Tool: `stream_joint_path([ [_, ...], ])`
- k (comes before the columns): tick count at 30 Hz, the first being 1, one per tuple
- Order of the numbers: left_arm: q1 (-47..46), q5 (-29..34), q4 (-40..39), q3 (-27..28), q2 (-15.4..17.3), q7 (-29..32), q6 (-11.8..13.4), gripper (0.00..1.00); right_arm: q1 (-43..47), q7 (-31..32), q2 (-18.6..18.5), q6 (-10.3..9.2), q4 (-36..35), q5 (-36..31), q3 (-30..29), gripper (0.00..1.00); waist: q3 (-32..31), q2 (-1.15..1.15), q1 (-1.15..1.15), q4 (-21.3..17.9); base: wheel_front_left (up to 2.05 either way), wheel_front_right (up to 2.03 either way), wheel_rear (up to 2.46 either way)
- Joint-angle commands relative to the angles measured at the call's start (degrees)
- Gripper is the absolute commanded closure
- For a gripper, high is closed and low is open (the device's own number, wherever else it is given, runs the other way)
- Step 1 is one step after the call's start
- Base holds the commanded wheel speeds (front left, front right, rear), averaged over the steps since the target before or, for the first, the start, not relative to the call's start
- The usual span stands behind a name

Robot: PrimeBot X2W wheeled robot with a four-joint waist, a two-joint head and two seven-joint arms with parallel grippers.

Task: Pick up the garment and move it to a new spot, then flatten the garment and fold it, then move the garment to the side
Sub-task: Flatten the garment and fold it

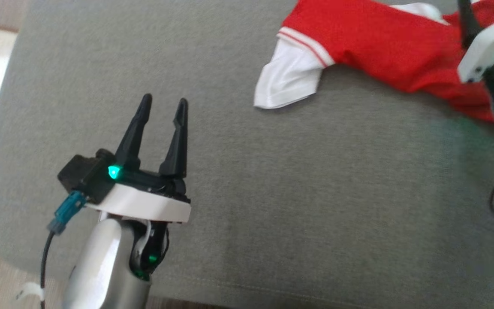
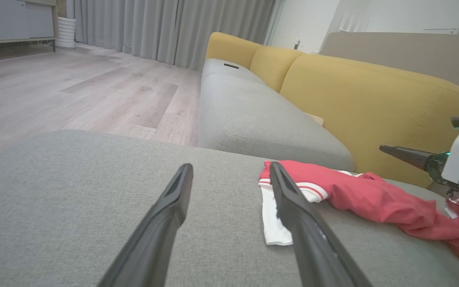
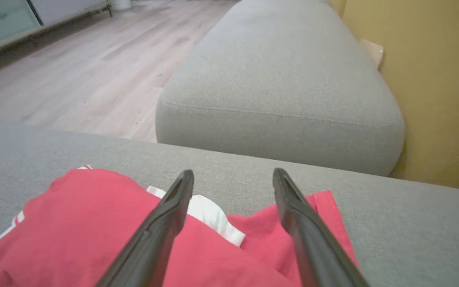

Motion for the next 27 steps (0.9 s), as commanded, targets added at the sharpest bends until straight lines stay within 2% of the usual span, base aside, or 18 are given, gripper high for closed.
stream_joint_path([
  [1,-2.3,-0.5,-1.8,0.8,0.5,-0.3,0.2,0.00,-3.8,1.2,-1.3,-0.05,0.9,0.1,2.3,0.00,3.0,0.00,-0.01,3.3,0.00,0.00,0.00],
  [8,-3.5,-1.8,-2.4,-0.8,0.5,-0.3,0.9,0.00,-10.7,5.8,-4.9,-0.05,10.5,1.8,8.8,0.00,5.5,0.00,-0.01,5.9,0.00,0.00,0.00],
  [16,-3.9,-2.7,-2.7,-1.8,0.5,-0.3,1.5,0.00,-14.6,5.4,-6.9,-0.05,16.1,4.4,15.3,0.00,6.6,0.00,-0.01,6.9,0.00,0.00,0.00],
  [22,-4.0,-3.2,-2.8,-2.3,0.5,-0.3,1.9,0.00,-16.2,5.9,-7.5,-0.05,19.6,5.6,17.1,0.00,6.8,0.00,-0.01,7.2,0.00,0.00,0.00],
  [23,-4.1,-3.2,-2.8,-2.4,0.5,-0.3,1.9,0.00,-16.4,6.2,-7.5,-0.05,20.2,5.9,17.4,0.16,6.8,0.00,-0.01,7.2,0.00,0.00,0.00],
  [24,-4.1,-3.2,-2.8,-2.4,0.5,-0.3,1.9,0.00,-16.6,6.5,-7.5,-0.05,20.8,6.3,17.8,0.73,6.8,0.00,-0.01,7.2,0.00,0.00,0.00],
  [25,-4.1,-3.2,-2.8,-2.4,0.5,-0.3,1.9,0.00,-16.7,6.8,-7.4,-0.05,21.2,6.8,18.2,1.00,6.9,0.00,-0.01,7.2,0.00,0.00,0.00],
  [27,-4.0,-3.2,-2.7,-2.4,0.5,-0.3,2.0,0.00,-16.9,7.2,-7.4,-0.05,21.8,7.6,19.1,1.00,6.8,0.00,-0.01,7.1,0.00,0.00,0.00],
])
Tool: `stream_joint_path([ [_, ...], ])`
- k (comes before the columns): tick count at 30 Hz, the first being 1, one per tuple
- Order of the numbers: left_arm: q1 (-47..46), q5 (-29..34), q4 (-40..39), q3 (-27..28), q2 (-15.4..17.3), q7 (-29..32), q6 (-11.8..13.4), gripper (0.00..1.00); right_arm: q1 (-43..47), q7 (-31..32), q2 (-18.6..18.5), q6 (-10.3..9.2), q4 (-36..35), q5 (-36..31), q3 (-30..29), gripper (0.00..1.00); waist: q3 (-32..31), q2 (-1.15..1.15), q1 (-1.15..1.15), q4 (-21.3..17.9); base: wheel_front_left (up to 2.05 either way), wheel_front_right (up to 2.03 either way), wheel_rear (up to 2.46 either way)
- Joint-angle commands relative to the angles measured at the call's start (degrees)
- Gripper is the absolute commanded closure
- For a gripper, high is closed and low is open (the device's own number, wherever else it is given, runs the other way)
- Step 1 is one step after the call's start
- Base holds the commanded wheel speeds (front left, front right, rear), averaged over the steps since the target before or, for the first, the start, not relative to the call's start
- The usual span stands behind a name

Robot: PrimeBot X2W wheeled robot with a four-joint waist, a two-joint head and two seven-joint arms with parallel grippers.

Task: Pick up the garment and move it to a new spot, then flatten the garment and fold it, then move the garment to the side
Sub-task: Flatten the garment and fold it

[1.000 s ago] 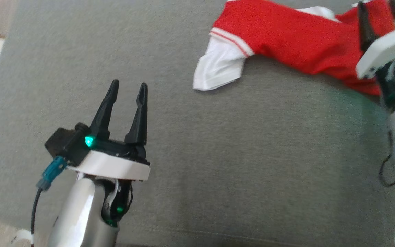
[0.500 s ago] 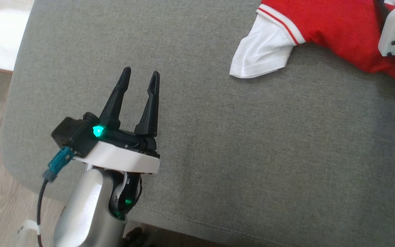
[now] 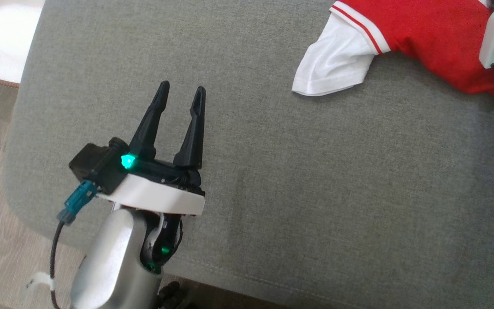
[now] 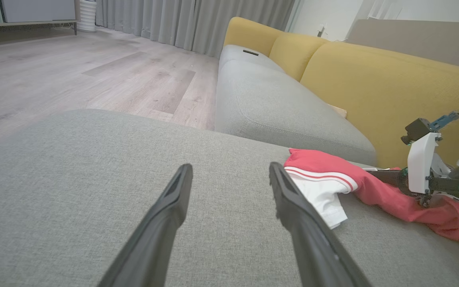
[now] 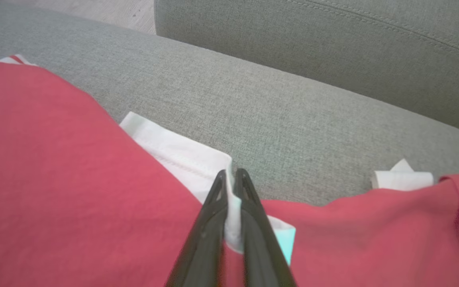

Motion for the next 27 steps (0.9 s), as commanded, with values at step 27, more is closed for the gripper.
stream_joint_path([
  [27,3.5,2.8,0.1,5.6,0.6,-0.3,-0.8,0.00,4.9,-18.0,4.7,-0.05,-11.4,15.9,8.7,1.00,-12.9,0.00,0.00,-8.6,0.00,0.00,0.00],
])
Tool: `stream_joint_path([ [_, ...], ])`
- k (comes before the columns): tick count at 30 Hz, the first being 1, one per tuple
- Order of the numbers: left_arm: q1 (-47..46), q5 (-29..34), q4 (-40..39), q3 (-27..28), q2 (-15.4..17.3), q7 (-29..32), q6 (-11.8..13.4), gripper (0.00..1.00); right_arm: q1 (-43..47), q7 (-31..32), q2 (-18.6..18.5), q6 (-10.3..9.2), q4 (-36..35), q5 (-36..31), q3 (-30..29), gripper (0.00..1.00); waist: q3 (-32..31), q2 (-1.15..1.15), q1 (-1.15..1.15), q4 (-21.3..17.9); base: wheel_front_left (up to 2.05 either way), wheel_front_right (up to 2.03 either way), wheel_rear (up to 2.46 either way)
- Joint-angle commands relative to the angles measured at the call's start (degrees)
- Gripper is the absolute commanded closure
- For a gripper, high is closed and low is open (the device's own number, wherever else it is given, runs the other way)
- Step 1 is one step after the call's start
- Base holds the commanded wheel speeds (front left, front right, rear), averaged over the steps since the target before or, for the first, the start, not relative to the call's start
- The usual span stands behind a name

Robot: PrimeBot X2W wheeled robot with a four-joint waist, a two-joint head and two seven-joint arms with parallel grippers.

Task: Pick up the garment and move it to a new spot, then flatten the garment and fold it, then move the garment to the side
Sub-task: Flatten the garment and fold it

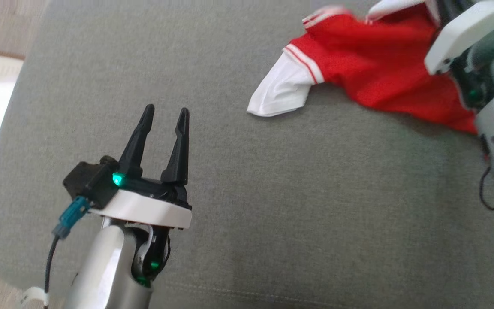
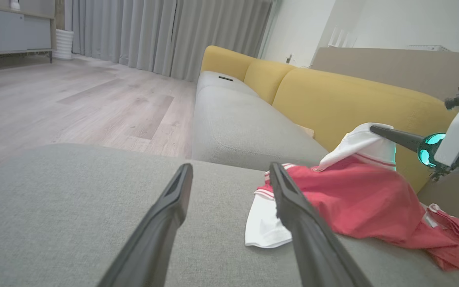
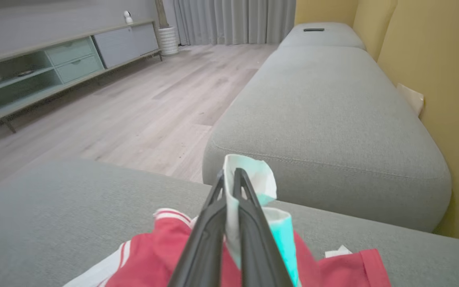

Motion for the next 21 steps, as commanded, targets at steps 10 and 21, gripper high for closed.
stream_joint_path([
  [10,2.6,1.5,-1.3,4.4,0.6,-0.3,-0.4,0.00,8.3,-2.3,5.4,-0.05,-10.9,3.1,3.0,1.00,-6.9,0.00,0.00,-1.7,0.00,0.00,0.00],
  [21,5.9,2.7,-1.3,6.6,0.6,-0.3,-0.6,0.00,21.3,-0.7,12.8,-0.05,-21.6,2.7,7.8,1.00,-11.5,0.00,0.00,-1.0,0.00,0.00,0.00],
])
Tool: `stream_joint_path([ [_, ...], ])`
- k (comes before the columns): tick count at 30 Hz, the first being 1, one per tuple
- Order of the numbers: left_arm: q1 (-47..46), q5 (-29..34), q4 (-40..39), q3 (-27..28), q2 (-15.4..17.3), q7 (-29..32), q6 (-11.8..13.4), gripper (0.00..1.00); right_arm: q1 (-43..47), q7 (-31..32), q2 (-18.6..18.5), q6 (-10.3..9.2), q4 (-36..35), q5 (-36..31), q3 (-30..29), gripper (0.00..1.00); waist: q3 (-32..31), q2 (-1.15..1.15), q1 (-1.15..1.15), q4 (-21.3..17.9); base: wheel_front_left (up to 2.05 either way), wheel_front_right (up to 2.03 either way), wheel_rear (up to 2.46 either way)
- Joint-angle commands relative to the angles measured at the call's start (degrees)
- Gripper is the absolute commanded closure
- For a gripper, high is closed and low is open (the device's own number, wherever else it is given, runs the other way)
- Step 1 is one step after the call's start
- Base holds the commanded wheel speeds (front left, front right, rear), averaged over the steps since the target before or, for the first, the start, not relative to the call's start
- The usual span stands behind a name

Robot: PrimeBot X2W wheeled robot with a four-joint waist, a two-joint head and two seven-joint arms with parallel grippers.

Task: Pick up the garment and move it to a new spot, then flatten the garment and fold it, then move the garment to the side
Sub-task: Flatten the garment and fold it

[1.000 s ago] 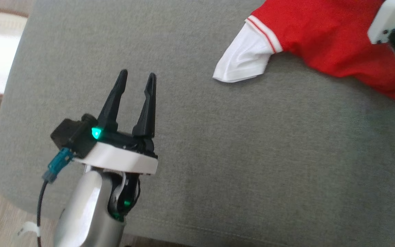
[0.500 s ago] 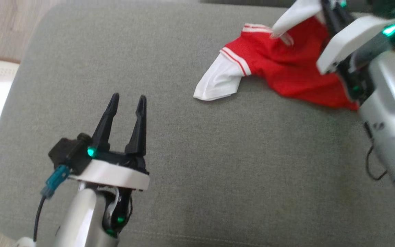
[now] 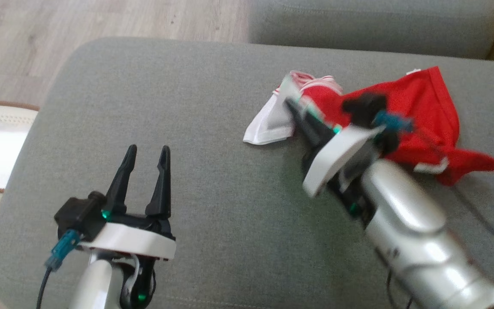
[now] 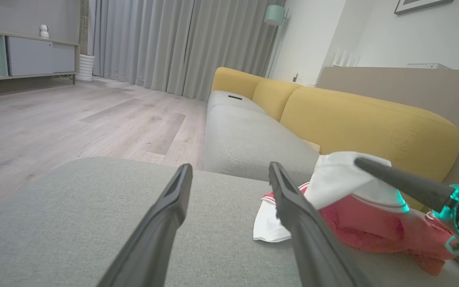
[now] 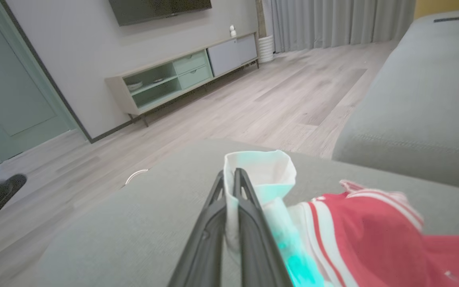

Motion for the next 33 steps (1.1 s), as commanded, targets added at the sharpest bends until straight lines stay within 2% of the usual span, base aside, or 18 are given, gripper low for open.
stream_joint_path([
  [1,-1.2,0.4,-1.9,2.5,0.5,-0.3,-0.3,0.00,1.3,0.4,1.9,-0.05,-3.0,-0.5,1.4,1.00,-0.9,0.00,0.00,0.3,0.00,0.00,0.00],
  [8,0.9,0.7,-1.9,3.2,0.5,-0.3,-0.4,0.00,11.0,1.3,4.3,-0.05,-4.7,-2.6,9.1,1.00,-2.8,0.00,0.00,0.5,0.00,0.00,0.00],
  [17,1.8,0.8,-2.0,3.3,0.5,-0.3,-0.3,0.00,14.6,0.1,4.5,-0.05,-6.3,0.7,16.6,1.00,-3.6,0.00,0.00,0.0,0.00,0.00,0.00],
  [18,1.8,0.8,-2.0,3.3,0.5,-0.3,-0.2,0.00,14.7,0.0,4.5,-0.05,-6.0,0.7,16.9,0.80,-3.6,0.00,0.00,-0.1,0.00,0.00,0.00],
  [19,1.9,0.8,-2.0,3.3,0.5,-0.3,-0.2,0.00,14.7,-0.2,4.5,-0.05,-5.5,0.5,16.9,0.22,-3.6,0.00,0.00,-0.1,0.00,0.00,0.00],
  [20,1.9,0.7,-2.0,3.2,0.5,-0.3,-0.2,0.00,14.8,-0.4,4.5,-0.05,-5.0,0.5,16.6,0.00,-3.6,0.00,0.00,-0.2,0.00,0.00,0.00],
  [26,2.0,0.7,-2.2,3.3,0.5,-0.3,0.0,0.00,14.8,-2.3,4.5,-0.05,-3.4,0.6,13.0,0.00,-3.5,0.00,0.00,-1.2,0.00,0.00,0.00],
  [33,2.1,0.8,-2.3,3.4,0.5,-0.3,0.2,0.00,17.0,-5.0,3.7,-0.05,-3.3,-3.8,2.6,0.00,-3.8,0.00,0.00,-3.0,0.00,0.00,0.00],
])
